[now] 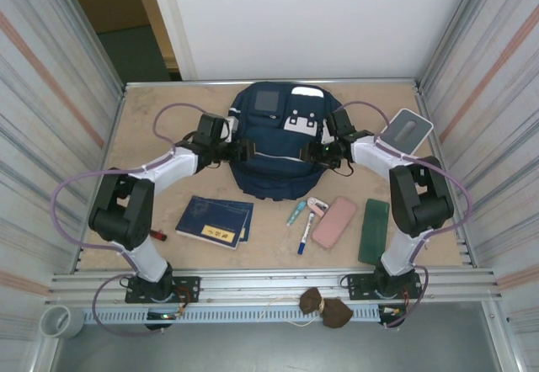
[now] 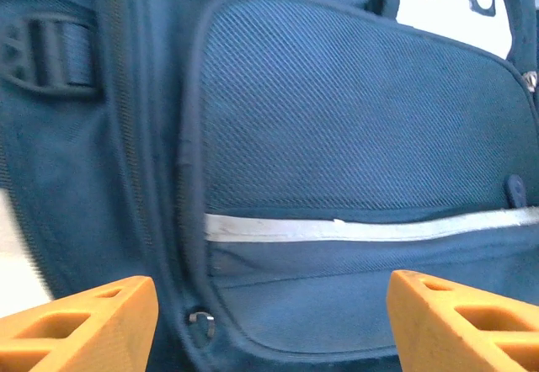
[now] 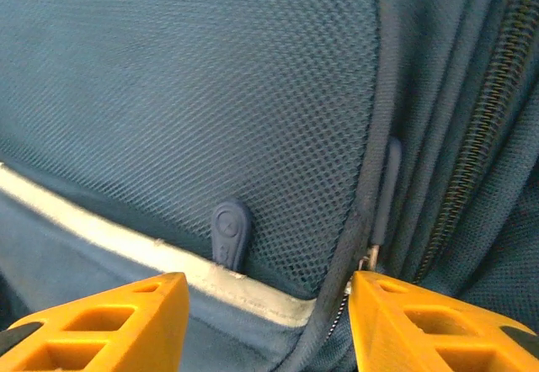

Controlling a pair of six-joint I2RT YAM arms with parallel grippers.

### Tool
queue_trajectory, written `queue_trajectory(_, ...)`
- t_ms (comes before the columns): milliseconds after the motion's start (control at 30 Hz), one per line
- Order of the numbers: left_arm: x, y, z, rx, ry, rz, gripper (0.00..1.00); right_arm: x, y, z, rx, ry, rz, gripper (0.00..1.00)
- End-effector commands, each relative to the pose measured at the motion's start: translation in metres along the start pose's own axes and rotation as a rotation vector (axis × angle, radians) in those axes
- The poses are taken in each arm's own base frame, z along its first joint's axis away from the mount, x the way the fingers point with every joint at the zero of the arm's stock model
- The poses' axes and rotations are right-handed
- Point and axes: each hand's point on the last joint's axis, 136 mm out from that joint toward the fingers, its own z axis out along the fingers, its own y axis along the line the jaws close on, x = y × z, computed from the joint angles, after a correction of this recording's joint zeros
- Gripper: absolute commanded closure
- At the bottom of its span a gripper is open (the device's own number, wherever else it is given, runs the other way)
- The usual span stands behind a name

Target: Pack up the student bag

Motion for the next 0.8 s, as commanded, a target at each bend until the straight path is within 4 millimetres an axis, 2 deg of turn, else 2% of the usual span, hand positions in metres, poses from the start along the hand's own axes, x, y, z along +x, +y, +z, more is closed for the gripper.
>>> queue_trajectory(0, 0.011, -0.010, 0.010, 0.036, 0.054, 0.000, 0.28, 0.005, 0.003, 0.015, -0.016, 0.027, 0.071, 0.53)
queue_trajectory(100, 0.016, -0.015, 0.009, 0.059, 0.050, 0.006, 0.28, -0.002, 0.009, 0.016, -0.054, 0.006, 0.082, 0.74)
queue_trajectory(167, 0.010, -0.020, -0.001, 0.072, 0.007, 0.033, 0.28, -0.011, 0.015, 0.009, -0.085, -0.023, 0.081, 0.90)
queue_trajectory(233, 0.000, -0.024, -0.015, 0.074, -0.048, 0.085, 0.28, -0.020, 0.021, -0.003, -0.128, -0.048, 0.086, 1.00)
queue_trajectory(367, -0.023, -0.037, -0.046, 0.077, -0.194, 0.244, 0.29, -0.042, 0.052, -0.043, -0.317, -0.095, 0.104, 1.00)
queue_trajectory(433, -0.035, -0.048, -0.060, 0.096, -0.272, 0.365, 0.28, -0.054, 0.074, -0.070, -0.429, -0.113, 0.103, 1.00)
queue_trajectory(533, -0.043, -0.072, -0.074, 0.150, -0.333, 0.595, 0.28, -0.071, 0.093, -0.100, -0.535, -0.132, 0.115, 1.00)
queue_trajectory(633, -0.040, -0.094, -0.080, 0.204, -0.372, 0.852, 0.26, -0.085, 0.101, -0.119, -0.609, -0.135, 0.141, 1.00)
queue_trajectory(767, -0.036, -0.114, -0.079, 0.292, -0.369, 1.038, 0.24, -0.094, 0.113, -0.127, -0.680, -0.105, 0.161, 1.00)
